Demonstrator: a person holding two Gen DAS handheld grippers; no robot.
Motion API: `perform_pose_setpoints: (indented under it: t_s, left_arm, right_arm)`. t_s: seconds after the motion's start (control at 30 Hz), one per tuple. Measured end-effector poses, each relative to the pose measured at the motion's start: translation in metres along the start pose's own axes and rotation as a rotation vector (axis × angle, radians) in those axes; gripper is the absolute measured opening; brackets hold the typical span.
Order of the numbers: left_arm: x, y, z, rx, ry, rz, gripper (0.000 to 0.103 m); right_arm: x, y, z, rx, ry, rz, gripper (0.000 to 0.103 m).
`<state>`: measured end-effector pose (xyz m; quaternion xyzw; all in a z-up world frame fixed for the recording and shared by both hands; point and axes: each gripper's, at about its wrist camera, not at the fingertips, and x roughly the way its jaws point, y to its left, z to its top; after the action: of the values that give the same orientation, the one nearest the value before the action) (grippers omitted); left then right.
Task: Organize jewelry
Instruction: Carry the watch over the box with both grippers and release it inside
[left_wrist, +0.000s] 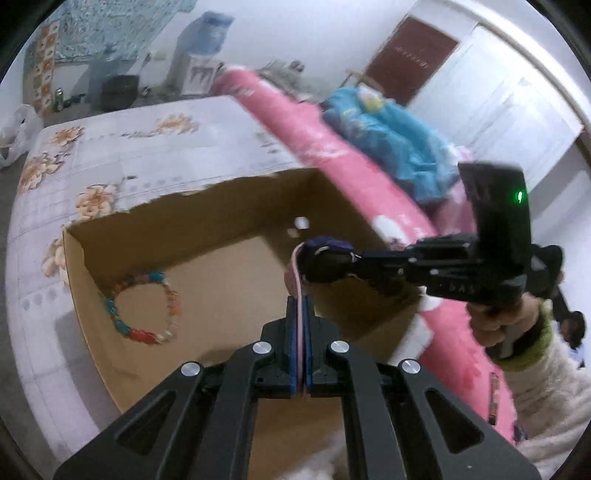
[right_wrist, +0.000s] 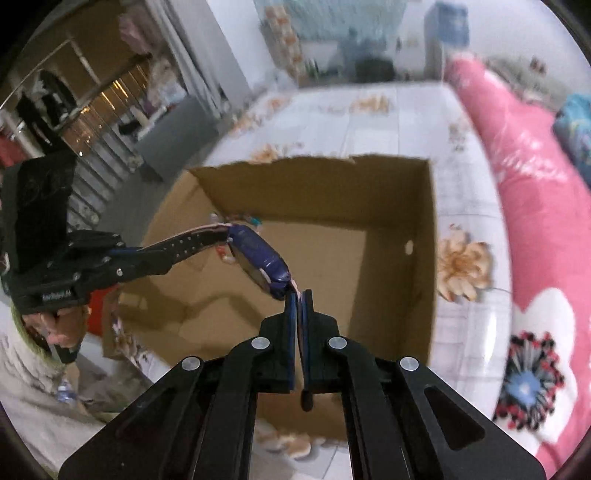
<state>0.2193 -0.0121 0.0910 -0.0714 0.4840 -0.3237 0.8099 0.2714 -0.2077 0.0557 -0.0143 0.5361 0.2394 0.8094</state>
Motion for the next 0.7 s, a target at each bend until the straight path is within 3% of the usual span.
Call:
perform_pose_setpoints:
  t_s: [0.07,0.1,0.13,0.2,0.23,0.37,0.5,0.53,0.57,0.63,0.7]
  left_arm:
    - [0.019,0.011,0.009,-0.014,0.065,0.084,0.004]
    - [0.025,0.014,0.009,-0.002,0.084,0.139,0.009]
    - [0.032,0.015,0.011,0.016,0.098,0.192,0.017]
    - [0.040,0.018,0.013,0.041,0.099,0.221,0.049]
    - [0.041,0.020,0.013,0.034,0.091,0.230,0.054]
    - [0.031,0.027,0.013,0.000,0.044,0.239,0.063]
    - [0.010,0.024,0.014,0.006,-0.015,0.251,0.064]
    - [0.002,0.021,0.012,0.014,-0.036,0.250,0.065]
    - [-0.006,0.019,0.010,0.023,-0.059,0.251,0.067]
    - [-0.018,0.015,0.006,0.039,-0.095,0.247,0.071]
    - [-0.031,0.009,-0.005,0.051,-0.126,0.238,0.075]
  right_arm:
    - [0.020,-0.003,0.015,0.001,0.036,-0.011,0.002]
    - [0.029,-0.005,0.023,0.001,0.045,-0.014,0.004]
    - [0.033,-0.005,0.026,-0.008,0.044,-0.022,0.007]
    - [0.038,-0.007,0.038,-0.022,0.009,-0.080,0.021]
    - [0.039,-0.009,0.041,-0.022,-0.007,-0.104,0.031]
    - [0.032,-0.012,0.038,-0.012,-0.058,-0.111,0.032]
    - [0.033,-0.015,0.040,-0.060,-0.044,-0.113,0.033]
    - [0.035,-0.006,0.037,-0.114,-0.015,-0.116,0.040]
    - [0.042,-0.001,0.037,-0.165,0.012,-0.121,0.057]
    - [0.055,0.017,0.030,-0.312,0.080,-0.149,0.076]
    - [0.077,0.035,0.020,-0.450,0.151,-0.226,0.077]
